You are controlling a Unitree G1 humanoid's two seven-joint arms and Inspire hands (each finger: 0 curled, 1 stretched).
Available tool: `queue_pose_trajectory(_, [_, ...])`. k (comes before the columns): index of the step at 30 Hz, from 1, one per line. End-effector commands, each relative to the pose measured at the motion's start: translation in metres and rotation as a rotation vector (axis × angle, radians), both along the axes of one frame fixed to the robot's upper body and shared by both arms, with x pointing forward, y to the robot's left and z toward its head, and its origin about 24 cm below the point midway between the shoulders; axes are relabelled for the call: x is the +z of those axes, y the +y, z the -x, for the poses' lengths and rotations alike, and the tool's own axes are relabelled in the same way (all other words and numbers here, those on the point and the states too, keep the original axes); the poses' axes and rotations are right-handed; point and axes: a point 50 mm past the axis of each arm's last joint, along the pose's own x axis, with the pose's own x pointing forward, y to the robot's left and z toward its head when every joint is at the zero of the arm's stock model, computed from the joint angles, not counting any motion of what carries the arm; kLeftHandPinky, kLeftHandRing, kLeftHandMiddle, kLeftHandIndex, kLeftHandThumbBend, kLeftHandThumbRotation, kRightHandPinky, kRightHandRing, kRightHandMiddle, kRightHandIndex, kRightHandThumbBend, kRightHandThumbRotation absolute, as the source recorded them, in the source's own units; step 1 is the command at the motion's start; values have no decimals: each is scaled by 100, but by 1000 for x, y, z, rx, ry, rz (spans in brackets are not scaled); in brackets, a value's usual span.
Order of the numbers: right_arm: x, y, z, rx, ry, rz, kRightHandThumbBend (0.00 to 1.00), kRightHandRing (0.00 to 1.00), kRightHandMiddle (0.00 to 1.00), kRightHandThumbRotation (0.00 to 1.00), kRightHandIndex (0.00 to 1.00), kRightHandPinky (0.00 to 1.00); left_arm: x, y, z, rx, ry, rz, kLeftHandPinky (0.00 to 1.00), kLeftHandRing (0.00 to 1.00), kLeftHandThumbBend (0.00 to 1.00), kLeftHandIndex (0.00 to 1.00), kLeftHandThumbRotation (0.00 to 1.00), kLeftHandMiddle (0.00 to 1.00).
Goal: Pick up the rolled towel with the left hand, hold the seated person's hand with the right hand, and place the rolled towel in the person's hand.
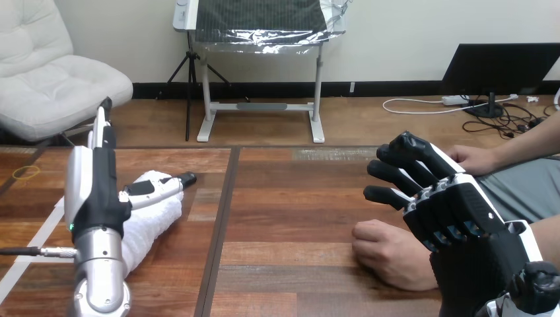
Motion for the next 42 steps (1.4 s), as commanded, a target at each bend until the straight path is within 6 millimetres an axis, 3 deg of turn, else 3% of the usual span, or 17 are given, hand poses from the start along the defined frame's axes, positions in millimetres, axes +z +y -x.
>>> queue_pose_trajectory(1, [8, 0, -4, -5, -61, -1, 87, 83, 85, 100, 84, 76, 20, -4, -19, -17, -55, -55, 88, 100, 100, 100, 5, 100])
queue_pose_trajectory(14, [9, 0, -5, 14, -69, -13, 88, 83, 85, 100, 84, 76, 10, -4, -26, 27, 18, -130, 86, 100, 100, 99, 8, 100])
queue_pose_trajectory(25, [10, 1, -5, 9, -77, -10, 88, 83, 84, 100, 83, 75, 6, -7, -30, 44, 72, -180, 98, 100, 100, 99, 13, 100])
queue_pose_trajectory(42, [12, 0, -5, 1, -91, -1, 88, 82, 83, 100, 83, 74, -1, -7, -38, 83, 164, -235, 100, 100, 100, 98, 19, 99])
